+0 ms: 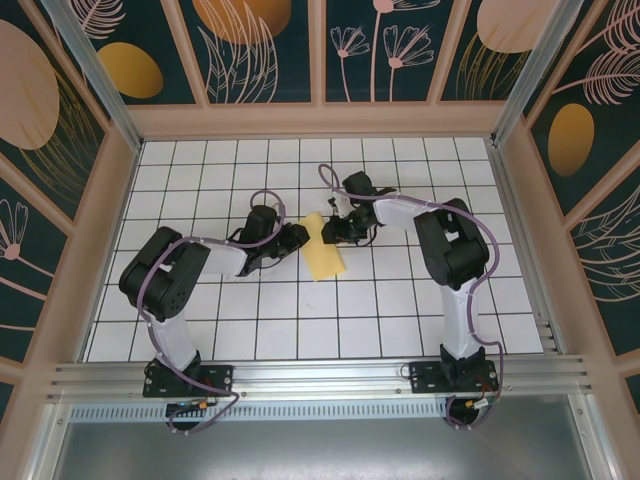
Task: Fold a paper plane with a square sheet of paper (pick it up from the middle)
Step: Hold the square sheet of paper at the center of the table.
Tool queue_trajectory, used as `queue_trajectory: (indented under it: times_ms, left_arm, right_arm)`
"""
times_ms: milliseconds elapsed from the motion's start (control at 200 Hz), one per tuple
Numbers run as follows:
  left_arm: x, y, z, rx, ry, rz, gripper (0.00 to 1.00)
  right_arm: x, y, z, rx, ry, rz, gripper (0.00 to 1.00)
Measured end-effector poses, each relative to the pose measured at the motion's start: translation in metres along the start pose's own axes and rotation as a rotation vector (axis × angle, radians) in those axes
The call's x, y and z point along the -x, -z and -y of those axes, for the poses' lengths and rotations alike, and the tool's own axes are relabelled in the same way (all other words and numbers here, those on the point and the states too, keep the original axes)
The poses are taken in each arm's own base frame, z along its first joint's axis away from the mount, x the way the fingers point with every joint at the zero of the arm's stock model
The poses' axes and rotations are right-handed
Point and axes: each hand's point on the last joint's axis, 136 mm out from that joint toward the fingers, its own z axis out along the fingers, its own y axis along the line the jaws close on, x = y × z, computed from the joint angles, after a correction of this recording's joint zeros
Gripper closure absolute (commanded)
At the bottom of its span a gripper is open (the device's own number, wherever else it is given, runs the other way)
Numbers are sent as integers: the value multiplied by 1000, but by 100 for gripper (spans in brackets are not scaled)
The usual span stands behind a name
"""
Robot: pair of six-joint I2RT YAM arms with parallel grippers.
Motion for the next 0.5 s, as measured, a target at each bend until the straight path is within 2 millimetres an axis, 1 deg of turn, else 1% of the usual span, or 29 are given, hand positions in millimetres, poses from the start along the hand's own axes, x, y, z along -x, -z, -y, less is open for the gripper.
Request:
queue_trajectory:
  times_ms: [205, 500]
  left_arm:
    - [-7, -8, -1, -1, 4, -32, 78]
    - [-8, -10, -1, 0, 2, -36, 78]
  right_arm:
    - [0, 0, 0, 0, -1, -2, 65]
    - [0, 0, 0, 2, -3, -4, 65]
